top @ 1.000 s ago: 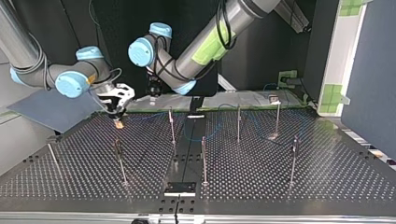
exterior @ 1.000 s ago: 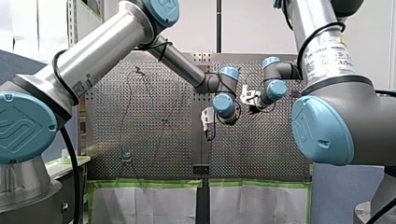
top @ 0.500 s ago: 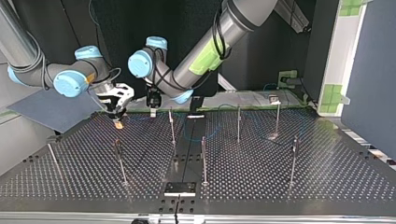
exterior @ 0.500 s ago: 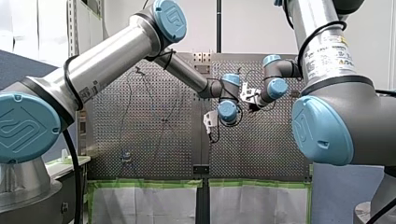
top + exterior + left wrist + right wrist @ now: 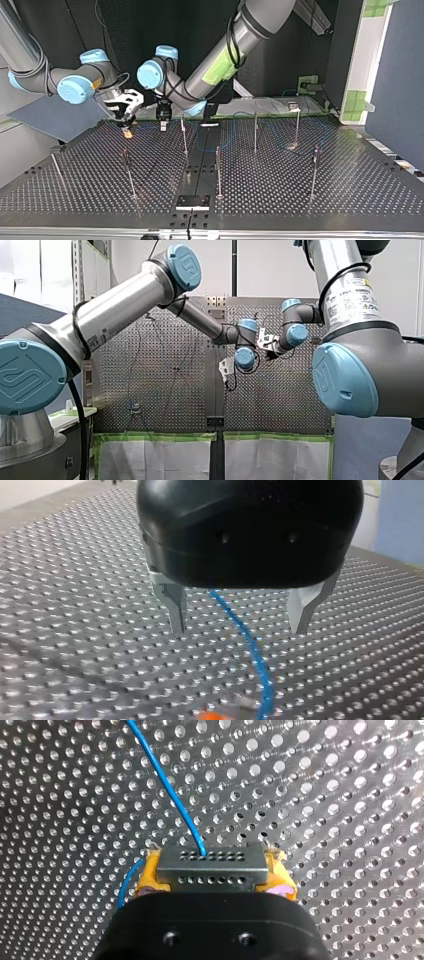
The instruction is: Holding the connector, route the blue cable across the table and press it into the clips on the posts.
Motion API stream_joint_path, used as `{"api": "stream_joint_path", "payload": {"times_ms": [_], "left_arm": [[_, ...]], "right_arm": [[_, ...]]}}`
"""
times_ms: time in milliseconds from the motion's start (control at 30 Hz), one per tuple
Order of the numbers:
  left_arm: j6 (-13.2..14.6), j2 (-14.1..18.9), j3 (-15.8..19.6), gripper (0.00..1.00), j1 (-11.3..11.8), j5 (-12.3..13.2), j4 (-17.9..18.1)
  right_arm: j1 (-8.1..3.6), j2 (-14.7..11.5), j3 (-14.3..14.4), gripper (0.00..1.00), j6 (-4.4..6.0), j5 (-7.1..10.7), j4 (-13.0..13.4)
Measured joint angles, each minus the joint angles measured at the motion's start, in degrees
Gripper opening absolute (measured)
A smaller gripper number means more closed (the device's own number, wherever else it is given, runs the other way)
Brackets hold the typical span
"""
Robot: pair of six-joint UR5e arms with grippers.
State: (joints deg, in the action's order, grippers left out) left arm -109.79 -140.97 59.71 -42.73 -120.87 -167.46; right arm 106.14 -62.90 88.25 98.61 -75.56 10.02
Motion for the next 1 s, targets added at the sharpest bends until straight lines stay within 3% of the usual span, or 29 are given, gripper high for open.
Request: {"api": "stream_joint_path", "payload": {"times_ms": [267,467,700,733,767,800,1000], "left_arm": [[-0.46,-3.43,-3.73,1.0,0.91,-0.53,-1.29],[-0.35,-3.88,-6.08,1.0,0.96,-0.67,-2.24],[-0.25,-3.89,-6.45,1.0,0.58,-1.06,-2.3],[-0.25,-3.9,-6.45,0.22,0.56,-1.1,-2.29],[-0.23,-3.9,-6.45,0.22,0.53,-1.17,-2.28],[-0.24,-3.9,-6.45,0.0,0.48,-1.28,-2.24],[-0.81,-3.88,-6.46,0.0,0.33,-2.59,-2.11]], "right_arm": [[0.01,0.0,-0.01,0.0,0.05,0.29,0.04],[0.01,0.0,0.02,0.0,0.1,0.31,0.08],[0.01,0.0,-0.02,0.0,0.11,0.27,0.09],[0.01,0.0,-0.03,0.0,0.11,0.25,0.1],[-0.01,0.0,-0.03,0.0,0.1,0.25,0.12],[-0.04,0.0,-0.03,0.0,0.11,0.24,0.14],[-0.15,0.0,-0.04,0.0,0.11,0.23,0.18]]}}
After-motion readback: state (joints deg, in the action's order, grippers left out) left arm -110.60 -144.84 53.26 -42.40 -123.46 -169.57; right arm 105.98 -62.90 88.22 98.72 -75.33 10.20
